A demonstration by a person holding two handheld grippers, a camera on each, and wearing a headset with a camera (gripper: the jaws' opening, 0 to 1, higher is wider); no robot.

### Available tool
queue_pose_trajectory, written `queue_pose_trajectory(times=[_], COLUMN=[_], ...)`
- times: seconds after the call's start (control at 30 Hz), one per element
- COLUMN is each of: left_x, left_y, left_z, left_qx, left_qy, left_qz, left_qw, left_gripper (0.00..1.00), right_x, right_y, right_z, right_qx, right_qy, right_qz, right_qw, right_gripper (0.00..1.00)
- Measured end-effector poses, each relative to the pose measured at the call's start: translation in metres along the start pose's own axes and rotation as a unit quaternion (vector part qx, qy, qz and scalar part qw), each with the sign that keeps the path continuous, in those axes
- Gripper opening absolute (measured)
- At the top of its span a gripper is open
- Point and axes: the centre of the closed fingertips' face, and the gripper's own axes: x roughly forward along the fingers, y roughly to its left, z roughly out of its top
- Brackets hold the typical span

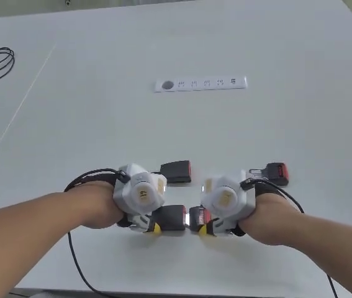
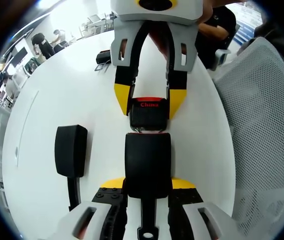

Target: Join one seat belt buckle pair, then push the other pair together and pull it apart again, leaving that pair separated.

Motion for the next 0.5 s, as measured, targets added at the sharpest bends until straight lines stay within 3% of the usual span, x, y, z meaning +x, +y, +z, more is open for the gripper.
queue_pose_trajectory(times=[0.3, 0.5], left_x=[0.0009, 0.0007], left_y=[0.0005, 0.0005], left_z=[0.0009, 0.0002], left_qx=[-0.003, -0.011], left_qy=[0.014, 0.013], left_qz=[-0.002, -0.003], left_qw=[0.9999, 0.9999], left_gripper=[0.32, 0.33], right_x=[0.0001, 0.0007], right_y=[-0.0005, -0.0010], right_z=[0.0002, 0.0009], right_qx=[-0.001, 0.002], right_qy=[-0.008, -0.016], right_qz=[0.000, 0.002], right_qw=[1.0000, 0.9999], right_gripper=[0.34, 0.35])
